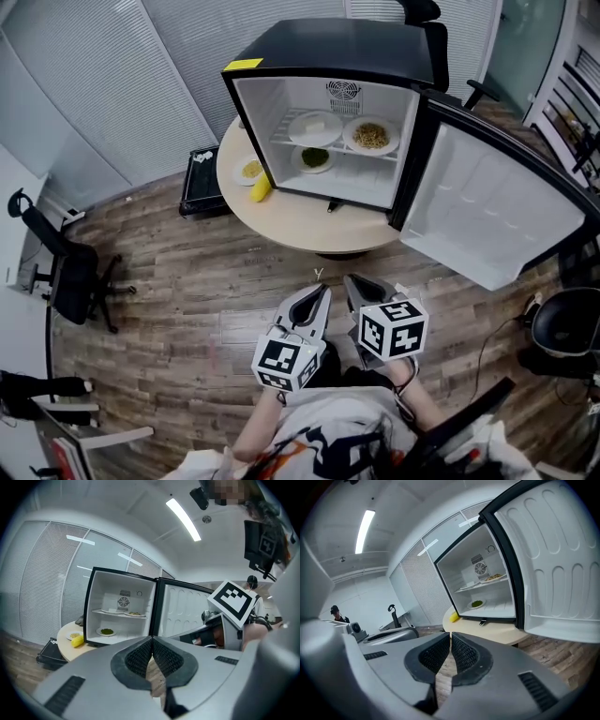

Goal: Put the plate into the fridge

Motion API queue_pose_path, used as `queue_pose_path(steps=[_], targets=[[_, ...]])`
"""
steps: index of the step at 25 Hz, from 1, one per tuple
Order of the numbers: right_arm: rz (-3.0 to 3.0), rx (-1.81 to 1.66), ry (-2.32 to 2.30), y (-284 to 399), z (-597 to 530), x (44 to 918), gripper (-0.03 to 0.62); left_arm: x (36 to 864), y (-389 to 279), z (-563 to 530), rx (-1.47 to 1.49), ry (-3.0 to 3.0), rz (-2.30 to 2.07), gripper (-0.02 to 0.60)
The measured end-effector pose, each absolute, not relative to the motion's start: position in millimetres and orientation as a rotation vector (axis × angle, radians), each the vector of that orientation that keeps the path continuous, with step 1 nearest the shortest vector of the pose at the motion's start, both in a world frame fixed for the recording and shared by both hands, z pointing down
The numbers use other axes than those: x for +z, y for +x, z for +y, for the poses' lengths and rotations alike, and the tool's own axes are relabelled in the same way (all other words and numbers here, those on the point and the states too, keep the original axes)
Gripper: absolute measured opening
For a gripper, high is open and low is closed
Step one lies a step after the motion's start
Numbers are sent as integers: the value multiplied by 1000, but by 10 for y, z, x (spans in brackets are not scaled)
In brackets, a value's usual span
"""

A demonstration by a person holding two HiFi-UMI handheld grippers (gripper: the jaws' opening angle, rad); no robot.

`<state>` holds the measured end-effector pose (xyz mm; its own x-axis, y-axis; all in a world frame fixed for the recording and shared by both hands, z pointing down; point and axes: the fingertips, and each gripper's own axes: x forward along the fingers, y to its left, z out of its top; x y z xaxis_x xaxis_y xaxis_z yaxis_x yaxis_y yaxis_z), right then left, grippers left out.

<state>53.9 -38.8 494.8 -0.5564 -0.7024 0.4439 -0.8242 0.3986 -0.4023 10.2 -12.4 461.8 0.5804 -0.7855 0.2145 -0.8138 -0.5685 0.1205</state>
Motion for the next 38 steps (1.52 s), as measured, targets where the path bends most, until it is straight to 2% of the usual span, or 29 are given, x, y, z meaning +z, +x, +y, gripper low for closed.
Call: queue_pose_path(steps=[38], targets=[[-2462,881,1304,770,-26,4988,20,4562,342,252,204,2625,-1367,14]])
